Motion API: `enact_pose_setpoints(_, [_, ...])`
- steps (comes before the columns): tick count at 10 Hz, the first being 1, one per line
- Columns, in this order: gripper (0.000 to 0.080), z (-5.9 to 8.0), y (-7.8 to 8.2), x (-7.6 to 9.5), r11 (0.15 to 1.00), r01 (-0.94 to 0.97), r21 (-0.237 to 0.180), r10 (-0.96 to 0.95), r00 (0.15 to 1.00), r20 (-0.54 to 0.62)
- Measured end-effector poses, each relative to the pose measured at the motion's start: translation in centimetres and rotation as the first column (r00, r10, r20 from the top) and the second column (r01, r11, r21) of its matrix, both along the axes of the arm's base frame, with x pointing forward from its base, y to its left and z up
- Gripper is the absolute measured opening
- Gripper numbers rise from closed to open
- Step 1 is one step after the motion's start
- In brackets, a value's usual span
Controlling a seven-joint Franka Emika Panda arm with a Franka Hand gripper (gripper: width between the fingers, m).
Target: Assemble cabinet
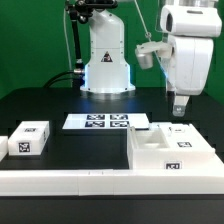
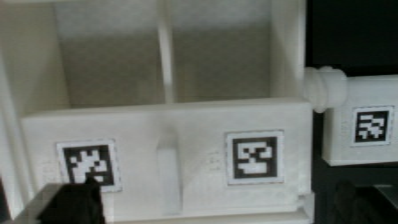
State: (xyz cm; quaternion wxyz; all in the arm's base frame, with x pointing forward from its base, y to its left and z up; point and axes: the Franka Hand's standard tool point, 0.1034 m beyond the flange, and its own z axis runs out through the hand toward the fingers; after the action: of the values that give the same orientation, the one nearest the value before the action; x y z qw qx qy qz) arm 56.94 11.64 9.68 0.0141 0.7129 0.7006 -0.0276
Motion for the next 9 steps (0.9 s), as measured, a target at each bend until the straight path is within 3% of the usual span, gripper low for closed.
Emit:
enact_pose_setpoints(3, [0.0649,0.0,0.0,-0.2,1.0,-0.002,0.0,0.002,1.0,-0.001])
enact_pose_setpoints(5, [0.0649,-0.1,-0.4,-2.1,1.0,-0.021,0.014,0.02,0.999,0.028])
enact_pose_setpoints(7, [0.0649,-1.2,-0.9,-5.6,1.0,-0.025,0.017,0.025,1.0,0.018])
enact_pose_setpoints(9, [0.0649,-1.2,-0.9,-5.6,0.999,-0.026,0.02,0.026,0.999,0.024])
